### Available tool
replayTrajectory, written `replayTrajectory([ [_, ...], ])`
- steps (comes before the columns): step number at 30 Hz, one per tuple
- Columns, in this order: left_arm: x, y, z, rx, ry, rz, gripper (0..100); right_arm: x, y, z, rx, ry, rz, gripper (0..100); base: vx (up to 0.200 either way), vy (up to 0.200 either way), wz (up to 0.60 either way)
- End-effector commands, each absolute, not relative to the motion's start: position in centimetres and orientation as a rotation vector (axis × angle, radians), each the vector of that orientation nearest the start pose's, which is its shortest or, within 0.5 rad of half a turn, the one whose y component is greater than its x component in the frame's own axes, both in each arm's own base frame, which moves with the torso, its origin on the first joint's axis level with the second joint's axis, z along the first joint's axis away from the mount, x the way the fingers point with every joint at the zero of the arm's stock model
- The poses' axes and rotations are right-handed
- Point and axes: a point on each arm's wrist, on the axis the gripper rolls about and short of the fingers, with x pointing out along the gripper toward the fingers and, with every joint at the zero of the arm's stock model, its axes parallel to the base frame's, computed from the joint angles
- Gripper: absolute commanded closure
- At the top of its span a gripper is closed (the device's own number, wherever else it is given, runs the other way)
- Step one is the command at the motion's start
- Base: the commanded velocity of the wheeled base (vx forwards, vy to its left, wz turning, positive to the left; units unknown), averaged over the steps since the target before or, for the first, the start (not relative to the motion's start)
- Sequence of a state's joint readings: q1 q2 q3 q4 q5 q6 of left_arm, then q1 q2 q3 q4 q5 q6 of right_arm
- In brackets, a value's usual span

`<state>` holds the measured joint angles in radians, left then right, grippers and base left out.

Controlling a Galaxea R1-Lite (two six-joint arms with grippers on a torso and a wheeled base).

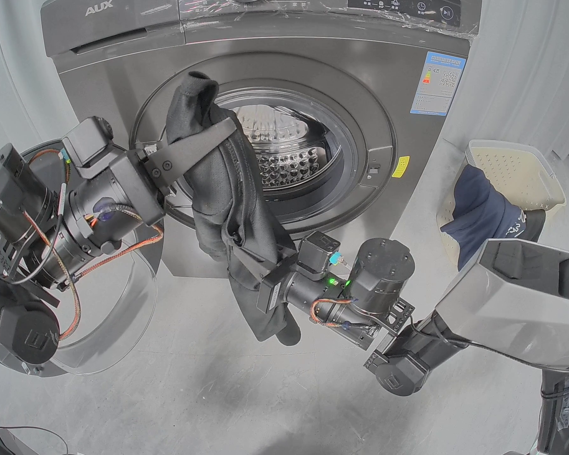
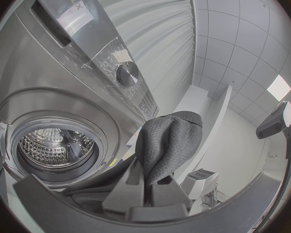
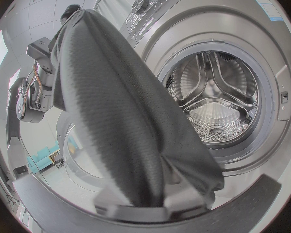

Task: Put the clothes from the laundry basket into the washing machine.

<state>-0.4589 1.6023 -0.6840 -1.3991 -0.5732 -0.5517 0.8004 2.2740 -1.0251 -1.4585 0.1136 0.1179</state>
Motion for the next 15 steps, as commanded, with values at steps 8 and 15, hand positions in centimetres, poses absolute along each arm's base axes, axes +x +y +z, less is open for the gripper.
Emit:
replayTrajectory([
  [8, 23.4, -10.6, 23.0, -0.475, -0.152, -0.99, 100, 28.0, 27.1, 15.7, 0.213, -0.225, 0.837, 100, 0.0, 0.0, 0.0],
  [15, 21.7, -8.8, 20.3, -0.484, -0.068, -0.931, 100, 26.9, 23.8, 18.8, 0.22, -0.271, 0.794, 100, 0.0, 0.0, 0.0],
])
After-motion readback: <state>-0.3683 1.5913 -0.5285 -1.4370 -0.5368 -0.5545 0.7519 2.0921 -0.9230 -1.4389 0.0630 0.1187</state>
